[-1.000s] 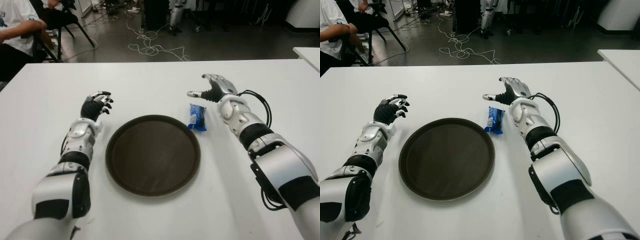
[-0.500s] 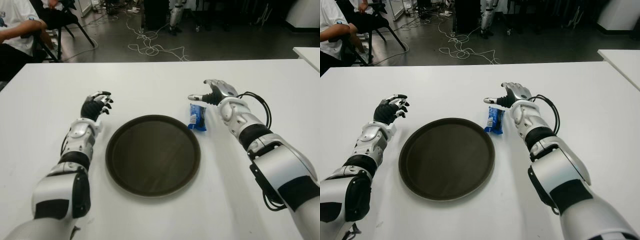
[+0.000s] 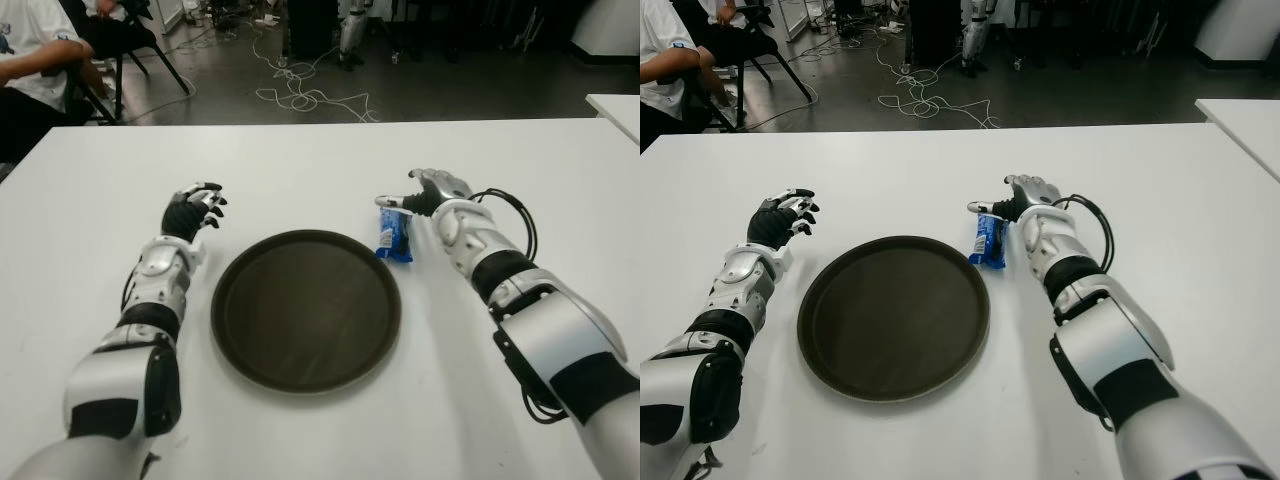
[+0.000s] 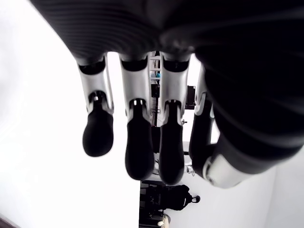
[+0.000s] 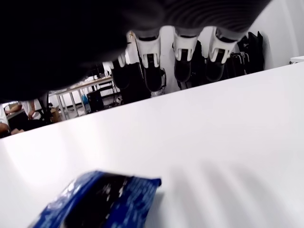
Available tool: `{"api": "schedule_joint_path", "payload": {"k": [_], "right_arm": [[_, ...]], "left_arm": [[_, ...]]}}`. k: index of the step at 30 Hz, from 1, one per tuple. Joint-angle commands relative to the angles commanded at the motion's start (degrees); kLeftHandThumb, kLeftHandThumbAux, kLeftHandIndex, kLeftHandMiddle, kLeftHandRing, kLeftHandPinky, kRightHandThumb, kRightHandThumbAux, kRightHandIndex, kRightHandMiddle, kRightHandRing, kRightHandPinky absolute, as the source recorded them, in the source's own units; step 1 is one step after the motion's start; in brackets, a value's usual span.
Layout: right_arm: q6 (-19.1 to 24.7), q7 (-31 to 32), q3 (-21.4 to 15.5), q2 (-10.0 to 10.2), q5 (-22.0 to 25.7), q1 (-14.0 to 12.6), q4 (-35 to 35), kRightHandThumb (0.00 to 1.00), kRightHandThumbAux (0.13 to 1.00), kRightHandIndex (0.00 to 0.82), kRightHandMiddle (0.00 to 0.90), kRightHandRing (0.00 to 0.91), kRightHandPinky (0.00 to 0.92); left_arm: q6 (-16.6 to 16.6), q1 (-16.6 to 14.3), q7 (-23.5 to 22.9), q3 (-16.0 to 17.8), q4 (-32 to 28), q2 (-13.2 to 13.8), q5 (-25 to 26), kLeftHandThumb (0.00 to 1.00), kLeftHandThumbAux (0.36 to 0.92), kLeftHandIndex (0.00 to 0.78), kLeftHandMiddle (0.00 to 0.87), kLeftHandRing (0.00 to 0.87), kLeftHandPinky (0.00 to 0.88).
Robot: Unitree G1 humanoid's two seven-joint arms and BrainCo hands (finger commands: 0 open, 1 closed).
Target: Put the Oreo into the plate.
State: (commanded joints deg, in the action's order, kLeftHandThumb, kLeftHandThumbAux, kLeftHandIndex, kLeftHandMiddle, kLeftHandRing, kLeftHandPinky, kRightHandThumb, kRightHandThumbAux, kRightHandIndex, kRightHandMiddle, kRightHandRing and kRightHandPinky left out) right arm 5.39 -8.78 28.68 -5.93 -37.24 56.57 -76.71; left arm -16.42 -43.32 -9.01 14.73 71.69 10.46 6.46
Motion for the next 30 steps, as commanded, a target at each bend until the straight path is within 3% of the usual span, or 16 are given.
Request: {"api": "schedule_joint_path", "payload": {"k": [30], "right_arm": [[0.4,-0.1,1.9,0.5,-1.2,-1.0,-0.5,0.018,0.239,0.022,0.000,0.000,0.000]], "left_arm": [[-0.9,0.4,0.3,-0.4,-0.3,-0.2,-0.4,0.697,0.716,0.425,0.587,0.619,0.661]]}}
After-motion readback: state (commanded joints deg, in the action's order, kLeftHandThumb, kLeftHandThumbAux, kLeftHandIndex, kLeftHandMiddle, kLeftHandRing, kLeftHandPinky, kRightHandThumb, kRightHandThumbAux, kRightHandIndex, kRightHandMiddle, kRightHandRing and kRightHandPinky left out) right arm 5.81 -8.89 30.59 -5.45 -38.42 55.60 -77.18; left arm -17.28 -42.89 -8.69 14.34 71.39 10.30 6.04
